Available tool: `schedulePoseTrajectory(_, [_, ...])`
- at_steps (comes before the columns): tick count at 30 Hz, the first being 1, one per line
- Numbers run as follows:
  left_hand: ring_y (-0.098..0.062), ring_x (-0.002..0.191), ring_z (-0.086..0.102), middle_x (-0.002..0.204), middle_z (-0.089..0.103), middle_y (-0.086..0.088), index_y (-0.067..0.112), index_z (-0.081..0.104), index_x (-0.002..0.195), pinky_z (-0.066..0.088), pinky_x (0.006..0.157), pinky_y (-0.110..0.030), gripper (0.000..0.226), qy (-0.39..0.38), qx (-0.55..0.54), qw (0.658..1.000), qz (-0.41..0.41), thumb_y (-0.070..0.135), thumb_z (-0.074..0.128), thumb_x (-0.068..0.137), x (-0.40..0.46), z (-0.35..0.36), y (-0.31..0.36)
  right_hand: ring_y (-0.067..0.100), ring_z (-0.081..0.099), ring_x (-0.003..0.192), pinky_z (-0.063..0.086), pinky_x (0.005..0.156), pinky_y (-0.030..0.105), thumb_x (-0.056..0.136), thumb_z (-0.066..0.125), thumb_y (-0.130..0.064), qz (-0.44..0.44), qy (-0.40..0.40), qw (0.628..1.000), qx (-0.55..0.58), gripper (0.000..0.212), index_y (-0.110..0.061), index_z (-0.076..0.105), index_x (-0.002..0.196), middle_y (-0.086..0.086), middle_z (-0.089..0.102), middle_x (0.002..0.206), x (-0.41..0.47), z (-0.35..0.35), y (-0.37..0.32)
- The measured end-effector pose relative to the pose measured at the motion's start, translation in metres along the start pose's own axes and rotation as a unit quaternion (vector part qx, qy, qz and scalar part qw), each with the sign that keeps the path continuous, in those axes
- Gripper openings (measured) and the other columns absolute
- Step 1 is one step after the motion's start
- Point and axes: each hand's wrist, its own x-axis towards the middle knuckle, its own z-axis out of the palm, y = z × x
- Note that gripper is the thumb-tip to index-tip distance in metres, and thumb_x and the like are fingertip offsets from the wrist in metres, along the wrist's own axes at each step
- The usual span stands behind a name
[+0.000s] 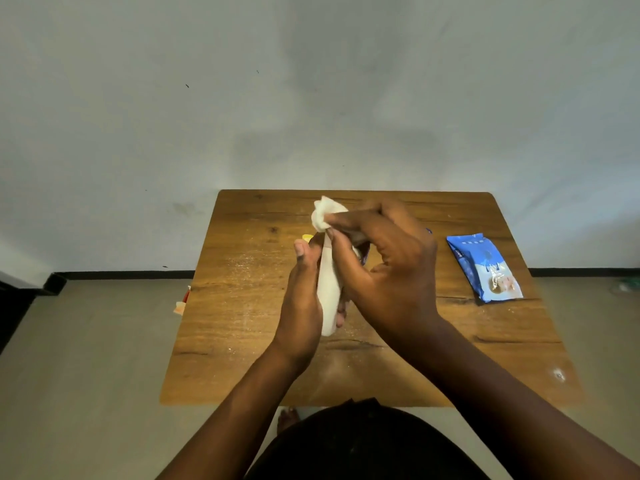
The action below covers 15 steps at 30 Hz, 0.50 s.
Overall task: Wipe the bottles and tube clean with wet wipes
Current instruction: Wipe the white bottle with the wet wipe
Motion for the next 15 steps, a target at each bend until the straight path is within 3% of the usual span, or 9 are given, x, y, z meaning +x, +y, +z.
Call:
schedulePoseTrajectory(2, [-0.033,0.083,0.062,0.100,0.070,-0.022,0.044,0.072,0.113,0.050,0.066,-0.041,0.055,0.030,-0.003,0.999,0.019,0.065,0.022,0.101,0.004,-0.005,0.000,0.012,0.062,0.085,0.049,0.068,0.018,0.090,0.076,-0.003,-0.003,-0.026,1.000,0.006,0.015,-0.004,0.079,0.105,0.007,0.067,0.098,-0.004,0.000,0.000])
schedulePoseTrajectory(5, [-0.014,0.078,0.067,0.090,0.073,-0.003,0.013,0.063,0.128,0.053,0.067,-0.030,0.053,0.085,-0.014,0.996,0.034,0.047,0.027,0.109,0.011,-0.016,0.005,0.006,0.060,0.089,0.049,0.073,0.017,0.091,0.077,-0.005,-0.010,-0.117,0.992,0.040,0.017,-0.006,0.079,0.107,0.003,0.067,0.101,-0.033,0.000,-0.002])
schedulePoseTrajectory(8, [-0.015,0.082,0.064,0.095,0.069,-0.007,0.005,0.051,0.142,0.052,0.067,-0.029,0.044,0.101,0.041,0.993,0.047,0.029,0.033,0.111,0.015,-0.022,0.010,0.001,0.058,0.089,0.047,0.072,0.015,0.091,0.078,-0.009,-0.014,-0.162,0.985,0.052,0.016,-0.010,0.079,0.107,0.000,0.069,0.101,-0.053,-0.002,-0.001])
schedulePoseTrajectory(12, [-0.020,0.090,0.070,0.107,0.073,-0.011,0.008,0.059,0.138,0.057,0.069,-0.031,0.047,0.065,-0.016,0.998,0.000,0.032,0.059,0.098,0.012,-0.023,0.013,0.012,0.064,0.086,0.053,0.065,0.029,0.091,0.078,-0.011,0.001,-0.086,0.996,0.029,0.015,-0.009,0.079,0.106,0.004,0.070,0.098,-0.034,-0.003,0.005])
schedulePoseTrajectory(15, [-0.020,0.095,0.067,0.114,0.071,-0.012,0.015,0.065,0.133,0.054,0.074,-0.034,0.039,0.001,-0.088,0.996,-0.021,0.027,0.063,0.097,0.008,-0.026,0.017,0.014,0.065,0.086,0.054,0.063,0.027,0.093,0.077,-0.010,0.007,-0.042,0.999,0.023,0.017,-0.007,0.078,0.110,0.006,0.071,0.101,-0.011,-0.009,0.006])
